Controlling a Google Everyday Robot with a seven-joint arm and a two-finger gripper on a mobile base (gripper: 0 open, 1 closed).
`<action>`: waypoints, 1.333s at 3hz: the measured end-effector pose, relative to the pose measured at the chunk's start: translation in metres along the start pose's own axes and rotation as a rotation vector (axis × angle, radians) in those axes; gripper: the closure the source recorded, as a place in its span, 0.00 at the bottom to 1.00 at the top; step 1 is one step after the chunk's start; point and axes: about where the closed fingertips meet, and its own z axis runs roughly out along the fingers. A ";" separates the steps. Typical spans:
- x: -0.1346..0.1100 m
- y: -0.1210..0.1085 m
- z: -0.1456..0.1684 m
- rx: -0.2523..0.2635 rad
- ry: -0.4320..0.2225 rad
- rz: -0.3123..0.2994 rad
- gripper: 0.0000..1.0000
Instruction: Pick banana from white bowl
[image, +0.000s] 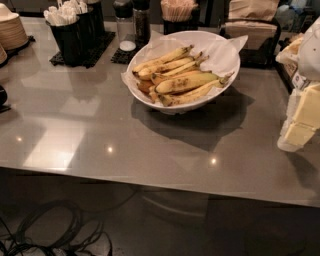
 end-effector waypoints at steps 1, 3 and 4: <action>-0.006 -0.004 -0.002 0.011 -0.018 -0.005 0.00; -0.053 -0.048 0.003 -0.040 -0.164 -0.059 0.00; -0.095 -0.061 0.015 -0.120 -0.268 -0.114 0.00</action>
Offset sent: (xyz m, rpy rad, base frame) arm 0.0623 0.0312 0.0293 0.1132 -0.0101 0.0937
